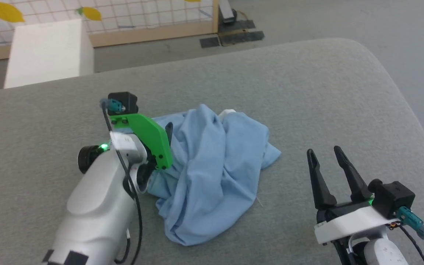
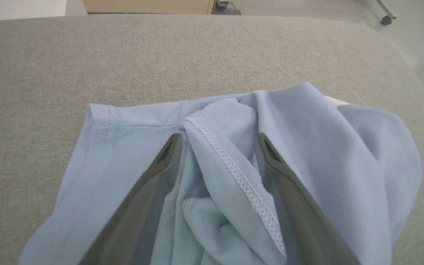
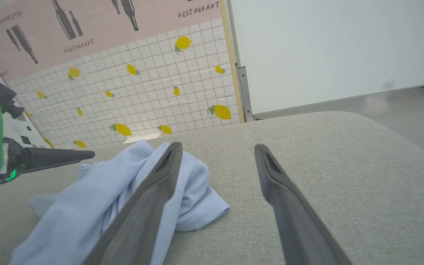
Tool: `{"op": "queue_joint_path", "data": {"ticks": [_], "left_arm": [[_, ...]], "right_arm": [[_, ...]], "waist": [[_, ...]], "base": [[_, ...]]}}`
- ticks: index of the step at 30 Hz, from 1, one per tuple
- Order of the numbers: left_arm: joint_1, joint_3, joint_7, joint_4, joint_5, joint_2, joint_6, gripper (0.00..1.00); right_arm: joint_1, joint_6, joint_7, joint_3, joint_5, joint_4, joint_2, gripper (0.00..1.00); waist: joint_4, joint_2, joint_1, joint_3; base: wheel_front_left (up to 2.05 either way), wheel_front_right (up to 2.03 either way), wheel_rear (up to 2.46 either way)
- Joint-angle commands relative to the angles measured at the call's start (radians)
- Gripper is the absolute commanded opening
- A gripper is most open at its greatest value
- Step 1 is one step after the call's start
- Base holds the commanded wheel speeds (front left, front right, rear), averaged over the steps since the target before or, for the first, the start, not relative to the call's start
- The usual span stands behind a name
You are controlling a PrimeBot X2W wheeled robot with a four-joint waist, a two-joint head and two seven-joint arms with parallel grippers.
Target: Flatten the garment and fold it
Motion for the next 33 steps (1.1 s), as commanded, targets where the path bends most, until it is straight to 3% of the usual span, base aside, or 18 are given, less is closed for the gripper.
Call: {"op": "queue_joint_path", "data": {"ticks": [1,4,7,8,9,10,18,22,26,30,33], "left_arm": [[-0.032,0.001,0.043,0.032,-0.02,0.0,0.006,1.0],[-0.065,-0.008,0.126,0.086,-0.031,0.002,0.012,1.0],[-0.079,-0.014,0.186,0.118,-0.056,-0.003,-0.012,1.0],[-0.082,-0.016,0.185,0.116,-0.06,-0.004,-0.026,0.51],[-0.083,-0.014,0.172,0.11,-0.068,-0.009,-0.045,0.11],[-0.08,-0.012,0.161,0.104,-0.076,-0.013,-0.06,0.0],[-0.004,-0.004,0.038,-0.029,-0.123,-0.043,-0.166,0.0],[0.101,-0.014,0.005,-0.202,-0.118,-0.018,-0.169,0.0],[0.286,-0.02,0.037,-0.439,-0.109,0.054,-0.109,0.0],[0.546,0.002,0.116,-0.647,-0.129,0.15,0.004,0.0],[0.699,0.025,0.16,-0.722,-0.162,0.19,0.074,0.0]], "right_arm": [[-0.014,-0.001,-0.009,0.0,0.009,0.005,0.001,1.0],[-0.019,-0.001,-0.013,-0.002,0.012,0.011,0.001,1.0],[-0.022,-0.001,-0.016,-0.003,0.014,0.016,0.001,1.0],[-0.022,-0.001,-0.017,-0.005,0.015,0.017,0.001,1.0],[-0.022,-0.001,-0.018,-0.009,0.015,0.018,0.001,1.0],[-0.022,-0.001,-0.019,-0.012,0.015,0.019,0.001,1.0],[-0.013,-0.001,-0.021,-0.03,0.002,0.016,0.001,1.0],[-0.002,-0.001,-0.022,-0.038,-0.006,0.01,0.001,1.0],[0.007,-0.001,-0.02,-0.046,-0.011,0.003,0.001,1.0],[0.017,-0.001,-0.013,-0.045,-0.014,-0.001,0.001,1.0],[0.02,-0.001,-0.01,-0.046,-0.017,-0.004,0.001,1.0]], "waist": [[-0.036,-0.0001,0.0,0.033],[-0.046,-0.0001,0.0,0.042],[-0.05,-0.0001,0.0,0.045],[-0.048,-0.0001,0.0,0.046],[-0.043,-0.0001,0.0,0.044],[-0.039,-0.0001,0.0,0.043],[0.045,-0.0001,0.0,0.008],[0.103,-0.0001,0.0,-0.012],[0.158,-0.0001,0.0,-0.027],[0.2,-0.0001,0.0,-0.037],[0.223,-0.0001,0.0,-0.037]], "base": [[0.0,0.0,0.0],[0.0,0.0,0.0],[0.0,0.0,0.0],[0.0,0.0,0.0],[0.0,0.0,0.0],[0.0,0.0,0.0],[0.0,0.0,0.0],[0.0,0.0,0.0],[0.0,0.0,0.0],[0.0,0.0,0.0],[0.0,0.0,0.0]]}}
